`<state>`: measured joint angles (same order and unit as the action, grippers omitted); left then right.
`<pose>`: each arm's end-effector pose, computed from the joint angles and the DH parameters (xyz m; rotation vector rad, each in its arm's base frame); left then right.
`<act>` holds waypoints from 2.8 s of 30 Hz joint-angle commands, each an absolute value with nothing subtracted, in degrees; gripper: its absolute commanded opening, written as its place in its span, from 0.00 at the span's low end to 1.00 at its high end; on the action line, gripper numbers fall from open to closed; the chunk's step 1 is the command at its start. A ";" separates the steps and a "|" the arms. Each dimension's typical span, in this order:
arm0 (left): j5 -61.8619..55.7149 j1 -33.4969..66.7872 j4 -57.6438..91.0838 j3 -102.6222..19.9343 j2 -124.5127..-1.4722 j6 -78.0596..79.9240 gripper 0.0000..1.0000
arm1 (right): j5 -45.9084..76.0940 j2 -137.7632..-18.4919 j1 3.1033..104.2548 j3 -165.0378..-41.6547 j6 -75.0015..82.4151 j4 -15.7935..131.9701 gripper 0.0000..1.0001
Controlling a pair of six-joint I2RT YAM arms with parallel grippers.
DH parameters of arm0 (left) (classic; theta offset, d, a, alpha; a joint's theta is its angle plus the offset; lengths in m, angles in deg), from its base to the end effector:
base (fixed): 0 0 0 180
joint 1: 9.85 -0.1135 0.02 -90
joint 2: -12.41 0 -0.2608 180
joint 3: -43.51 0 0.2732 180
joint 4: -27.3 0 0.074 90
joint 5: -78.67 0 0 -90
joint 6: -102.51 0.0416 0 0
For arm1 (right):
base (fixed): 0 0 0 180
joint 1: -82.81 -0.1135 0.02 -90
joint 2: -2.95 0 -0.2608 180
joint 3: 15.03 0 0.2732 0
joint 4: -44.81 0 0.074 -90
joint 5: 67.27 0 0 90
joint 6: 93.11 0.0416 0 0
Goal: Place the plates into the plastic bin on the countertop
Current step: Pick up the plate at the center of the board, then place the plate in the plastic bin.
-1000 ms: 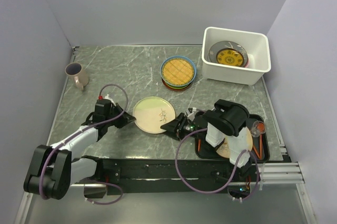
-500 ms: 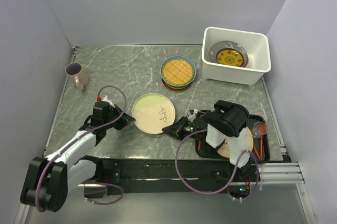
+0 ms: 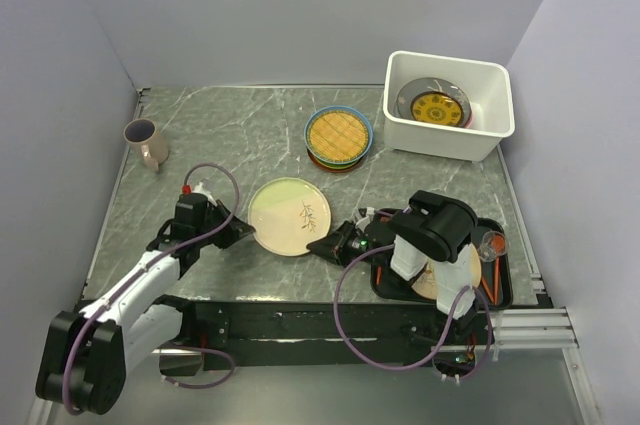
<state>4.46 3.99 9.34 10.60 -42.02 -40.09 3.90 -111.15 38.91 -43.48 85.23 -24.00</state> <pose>0.2016 -0.0613 0.1529 -0.6470 2.3115 -0.8970 0.1750 0.1870 0.0463 0.6125 2.2535 1.7284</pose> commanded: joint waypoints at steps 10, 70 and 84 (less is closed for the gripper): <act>-7.90 4.30 -3.66 -1.60 -33.11 -34.86 0.74 | 1.99 -103.23 38.68 -52.75 80.22 -9.85 0.04; -11.77 4.21 -1.03 1.82 -32.67 -33.72 0.99 | -6.26 -64.80 71.28 -78.50 48.22 47.56 0.05; -9.41 4.21 2.04 2.52 -37.68 -32.66 0.99 | -13.21 -75.53 85.09 -91.34 49.80 48.18 0.05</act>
